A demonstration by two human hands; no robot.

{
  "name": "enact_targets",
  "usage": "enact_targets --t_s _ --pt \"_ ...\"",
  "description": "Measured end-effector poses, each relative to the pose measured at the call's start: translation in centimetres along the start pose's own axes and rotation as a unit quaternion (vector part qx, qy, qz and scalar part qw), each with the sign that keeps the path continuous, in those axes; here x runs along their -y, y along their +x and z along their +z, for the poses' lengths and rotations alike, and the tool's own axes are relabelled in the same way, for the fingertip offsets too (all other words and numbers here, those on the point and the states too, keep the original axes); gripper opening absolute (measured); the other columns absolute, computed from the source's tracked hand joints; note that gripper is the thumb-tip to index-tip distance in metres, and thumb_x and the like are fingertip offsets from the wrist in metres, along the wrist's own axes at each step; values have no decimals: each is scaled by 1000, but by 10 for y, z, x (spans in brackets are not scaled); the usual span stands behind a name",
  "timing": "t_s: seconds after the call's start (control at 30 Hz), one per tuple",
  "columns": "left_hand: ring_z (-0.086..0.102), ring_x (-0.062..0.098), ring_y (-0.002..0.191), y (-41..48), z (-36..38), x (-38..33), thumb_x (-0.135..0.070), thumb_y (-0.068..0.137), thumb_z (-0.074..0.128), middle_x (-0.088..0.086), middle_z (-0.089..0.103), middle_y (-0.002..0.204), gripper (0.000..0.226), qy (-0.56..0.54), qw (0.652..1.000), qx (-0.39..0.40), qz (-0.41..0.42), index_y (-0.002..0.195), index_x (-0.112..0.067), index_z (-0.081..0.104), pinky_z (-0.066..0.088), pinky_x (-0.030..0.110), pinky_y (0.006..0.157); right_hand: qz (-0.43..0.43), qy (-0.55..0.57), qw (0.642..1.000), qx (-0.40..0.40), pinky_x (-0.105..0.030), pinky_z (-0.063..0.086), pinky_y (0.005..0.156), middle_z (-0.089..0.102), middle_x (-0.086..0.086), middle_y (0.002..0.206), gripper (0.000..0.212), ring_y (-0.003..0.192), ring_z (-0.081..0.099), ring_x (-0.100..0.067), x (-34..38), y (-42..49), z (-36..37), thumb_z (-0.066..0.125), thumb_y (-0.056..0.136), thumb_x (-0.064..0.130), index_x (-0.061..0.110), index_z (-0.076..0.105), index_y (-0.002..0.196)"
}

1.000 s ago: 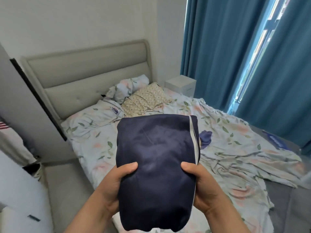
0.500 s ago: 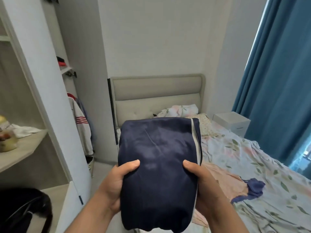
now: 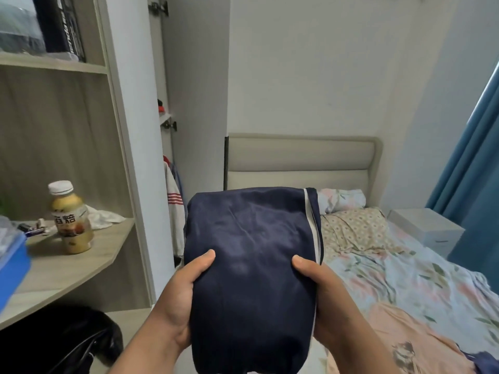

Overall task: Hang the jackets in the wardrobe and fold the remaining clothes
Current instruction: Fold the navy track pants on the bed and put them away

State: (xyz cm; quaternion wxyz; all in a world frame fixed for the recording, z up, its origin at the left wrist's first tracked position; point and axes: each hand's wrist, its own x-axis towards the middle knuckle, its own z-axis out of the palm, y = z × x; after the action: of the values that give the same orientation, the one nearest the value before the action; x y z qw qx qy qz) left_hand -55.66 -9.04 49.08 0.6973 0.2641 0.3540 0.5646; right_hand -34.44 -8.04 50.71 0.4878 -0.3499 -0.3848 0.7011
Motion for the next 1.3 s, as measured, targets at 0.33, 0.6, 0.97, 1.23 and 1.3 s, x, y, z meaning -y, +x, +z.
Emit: enact_targets --t_s 0.33,0.6,0.97,1.23,1.3 --pt "71 38 97 70 -47 -63 -35 57 79 20 71 112 55 -9 1000 -17 10 105 -9 77 60 40 66 7 -17 1000 -3 -38 59 75 71 -19 114 45 103 70 -36 -3 103 50 72 64 24 8 76 106" --pt "72 35 98 136 -50 -95 -40 55 81 14 73 112 50 19 998 -38 41 100 -20 78 56 41 76 4 9 1000 14 -36 60 65 73 -18 111 37 98 72 -34 12 184 51 73 65 24 11 78 99" --pt "73 34 90 280 -41 -126 -36 52 79 15 74 107 62 21 996 -82 39 109 -12 75 59 36 57 9 6 1000 27 -40 59 75 72 -17 114 54 103 70 -35 44 345 17 71 68 24 8 69 119" --pt "73 31 93 369 -49 -165 -38 50 79 11 75 107 53 22 995 -75 61 100 -19 80 60 36 62 27 34 998 44 -43 55 81 71 -17 116 51 104 70 -35 63 448 18 73 67 23 9 72 116" --pt "73 32 93 391 -56 -180 -39 50 79 10 75 107 59 26 993 -87 71 105 -18 77 61 37 63 28 27 998 41 -43 54 82 71 -18 116 53 104 70 -35 67 476 25 75 63 24 9 73 113"
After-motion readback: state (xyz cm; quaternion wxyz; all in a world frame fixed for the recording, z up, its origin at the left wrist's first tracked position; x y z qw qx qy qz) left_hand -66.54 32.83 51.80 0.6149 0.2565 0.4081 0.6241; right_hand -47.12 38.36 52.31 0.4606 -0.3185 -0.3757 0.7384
